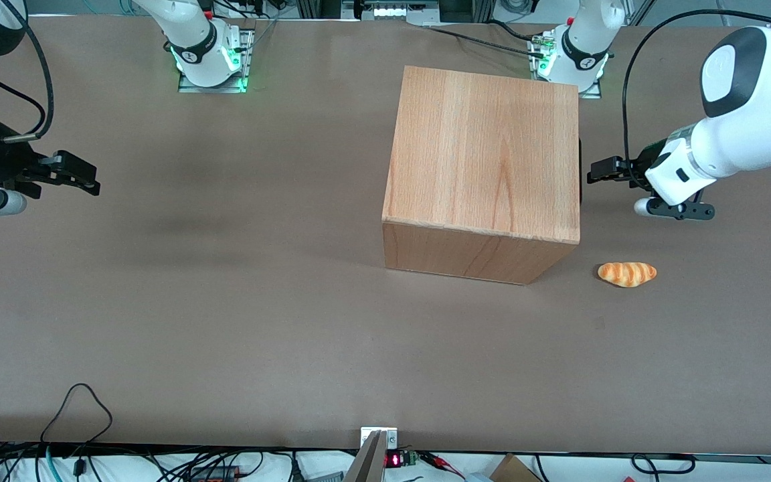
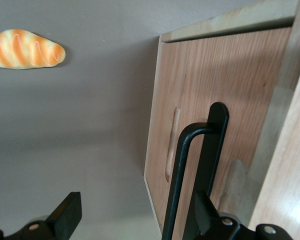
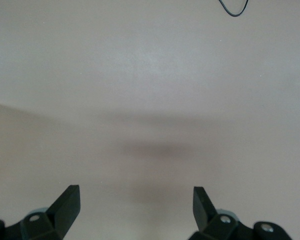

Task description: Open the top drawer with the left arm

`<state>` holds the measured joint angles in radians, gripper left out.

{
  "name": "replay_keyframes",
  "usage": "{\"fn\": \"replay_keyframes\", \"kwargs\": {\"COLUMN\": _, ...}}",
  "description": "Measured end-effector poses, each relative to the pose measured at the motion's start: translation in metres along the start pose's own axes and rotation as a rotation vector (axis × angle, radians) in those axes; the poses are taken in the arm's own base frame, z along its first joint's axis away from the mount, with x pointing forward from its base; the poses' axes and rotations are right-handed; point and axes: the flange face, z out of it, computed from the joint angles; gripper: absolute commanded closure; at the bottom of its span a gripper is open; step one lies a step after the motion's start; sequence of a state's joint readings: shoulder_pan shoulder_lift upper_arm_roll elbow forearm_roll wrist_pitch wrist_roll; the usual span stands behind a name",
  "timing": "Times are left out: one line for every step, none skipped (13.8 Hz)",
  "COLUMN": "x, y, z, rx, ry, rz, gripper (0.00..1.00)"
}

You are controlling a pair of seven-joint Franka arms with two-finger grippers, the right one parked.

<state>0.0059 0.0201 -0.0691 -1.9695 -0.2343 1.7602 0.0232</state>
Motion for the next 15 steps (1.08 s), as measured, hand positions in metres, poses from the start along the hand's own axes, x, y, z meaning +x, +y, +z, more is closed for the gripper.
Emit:
{"fn": "replay_keyframes", "kwargs": {"x": 0.000, "y": -0.001, "z": 0.005, "rx": -0.002, "ry": -0.002, "rz": 0.004, "gripper": 0.00}}
{"fn": "replay_keyframes", "kwargs": {"x": -0.001, "y": -0.003, "z": 0.009, "rx": -0.002, "ry": -0.006, "rz": 0.011, "gripper": 0.00}}
{"fn": "replay_keyframes", "kwargs": {"x": -0.001, "y": -0.004, "z": 0.013, "rx": -0.002, "ry": -0.009, "rz": 0.019, "gripper": 0.00}}
{"fn": "replay_keyframes", "kwargs": {"x": -0.001, "y": -0.005, "z": 0.015, "rx": -0.002, "ry": -0.012, "rz": 0.025, "gripper": 0.00}}
{"fn": "replay_keyframes", "kwargs": {"x": -0.002, "y": -0.006, "z": 0.017, "rx": -0.002, "ry": -0.016, "rz": 0.030, "gripper": 0.00}}
{"fn": "replay_keyframes", "kwargs": {"x": -0.002, "y": -0.007, "z": 0.019, "rx": -0.003, "ry": -0.020, "rz": 0.031, "gripper": 0.00}}
{"fn": "replay_keyframes", "kwargs": {"x": -0.003, "y": -0.007, "z": 0.021, "rx": -0.006, "ry": -0.025, "rz": 0.032, "gripper": 0.00}}
{"fn": "replay_keyframes", "kwargs": {"x": -0.003, "y": -0.007, "z": 0.023, "rx": -0.009, "ry": -0.028, "rz": 0.032, "gripper": 0.00}}
{"fn": "replay_keyframes", "kwargs": {"x": -0.003, "y": -0.007, "z": 0.024, "rx": -0.011, "ry": -0.029, "rz": 0.032, "gripper": 0.00}}
{"fn": "replay_keyframes", "kwargs": {"x": -0.004, "y": -0.007, "z": 0.025, "rx": -0.013, "ry": -0.031, "rz": 0.032, "gripper": 0.00}}
{"fn": "replay_keyframes", "kwargs": {"x": -0.004, "y": -0.007, "z": 0.026, "rx": -0.013, "ry": -0.034, "rz": 0.033, "gripper": 0.00}}
{"fn": "replay_keyframes", "kwargs": {"x": -0.004, "y": -0.008, "z": 0.028, "rx": -0.014, "ry": -0.037, "rz": 0.039, "gripper": 0.00}}
{"fn": "replay_keyframes", "kwargs": {"x": -0.004, "y": -0.008, "z": 0.029, "rx": -0.014, "ry": -0.037, "rz": 0.044, "gripper": 0.00}}
{"fn": "replay_keyframes", "kwargs": {"x": -0.005, "y": -0.009, "z": 0.031, "rx": -0.014, "ry": -0.037, "rz": 0.046, "gripper": 0.00}}
{"fn": "replay_keyframes", "kwargs": {"x": -0.005, "y": -0.009, "z": 0.032, "rx": -0.014, "ry": -0.037, "rz": 0.048, "gripper": 0.00}}
